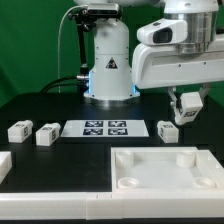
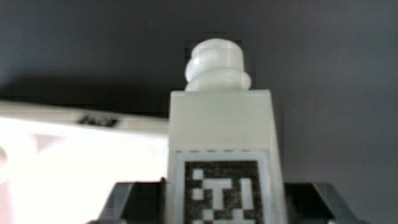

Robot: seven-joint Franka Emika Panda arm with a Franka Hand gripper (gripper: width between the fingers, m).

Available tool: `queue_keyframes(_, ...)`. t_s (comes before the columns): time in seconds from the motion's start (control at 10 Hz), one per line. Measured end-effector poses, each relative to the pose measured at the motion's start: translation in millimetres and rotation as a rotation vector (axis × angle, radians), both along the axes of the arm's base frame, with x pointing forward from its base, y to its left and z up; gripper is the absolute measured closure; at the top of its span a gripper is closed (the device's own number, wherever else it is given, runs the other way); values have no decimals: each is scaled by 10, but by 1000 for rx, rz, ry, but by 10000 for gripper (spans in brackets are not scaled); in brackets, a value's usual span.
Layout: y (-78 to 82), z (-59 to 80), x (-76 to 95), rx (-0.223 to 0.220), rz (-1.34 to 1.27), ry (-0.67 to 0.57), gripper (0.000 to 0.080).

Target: Assemble one leg

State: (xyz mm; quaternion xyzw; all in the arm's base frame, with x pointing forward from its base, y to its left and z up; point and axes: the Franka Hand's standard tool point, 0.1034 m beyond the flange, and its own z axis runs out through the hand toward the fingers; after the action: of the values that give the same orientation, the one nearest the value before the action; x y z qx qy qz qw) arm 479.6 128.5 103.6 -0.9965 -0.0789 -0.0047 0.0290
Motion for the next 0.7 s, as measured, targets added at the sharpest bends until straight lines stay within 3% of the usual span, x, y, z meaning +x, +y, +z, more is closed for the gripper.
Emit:
queue_keyframes(0.2,7,-29,-20,26,-3,-131,509)
queue_keyframes(0.3,59,17,59,38,5,-178,509)
queue_keyframes(0.7,145,193,749,51,62,-186,509)
